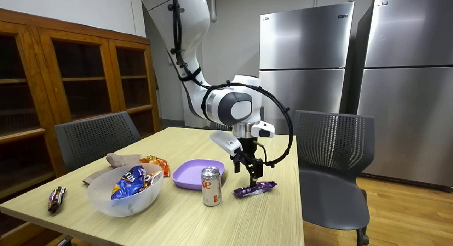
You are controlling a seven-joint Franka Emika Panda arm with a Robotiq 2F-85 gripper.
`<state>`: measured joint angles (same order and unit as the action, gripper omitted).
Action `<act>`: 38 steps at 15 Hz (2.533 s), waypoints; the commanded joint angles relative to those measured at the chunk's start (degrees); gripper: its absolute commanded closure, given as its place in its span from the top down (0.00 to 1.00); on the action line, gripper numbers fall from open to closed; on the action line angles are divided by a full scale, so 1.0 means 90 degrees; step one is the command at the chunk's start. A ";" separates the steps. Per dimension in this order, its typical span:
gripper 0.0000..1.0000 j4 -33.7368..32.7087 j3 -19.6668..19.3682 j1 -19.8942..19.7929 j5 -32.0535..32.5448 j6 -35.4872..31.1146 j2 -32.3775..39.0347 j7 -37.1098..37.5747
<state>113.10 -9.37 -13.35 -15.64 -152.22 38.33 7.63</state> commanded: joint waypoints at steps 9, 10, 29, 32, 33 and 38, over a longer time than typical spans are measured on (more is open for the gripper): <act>1.00 -0.0034 -0.0102 -0.0086 0.0278 0.0635 -0.0357 0.0055; 1.00 -0.0049 -0.0108 -0.0080 0.0274 0.0600 -0.0326 0.0074; 0.27 -0.0304 -0.0283 0.0027 0.0329 0.0573 0.0138 0.0440; 0.05 -0.0287 -0.0294 0.0039 0.0345 0.0568 0.0120 0.0435; 0.05 -0.0284 -0.0303 0.0051 0.0359 0.0558 0.0109 0.0437; 0.03 -0.0227 -0.0271 0.0061 0.0420 0.0591 -0.0073 0.0314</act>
<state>111.01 -11.62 -13.36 -13.48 -148.03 39.17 9.54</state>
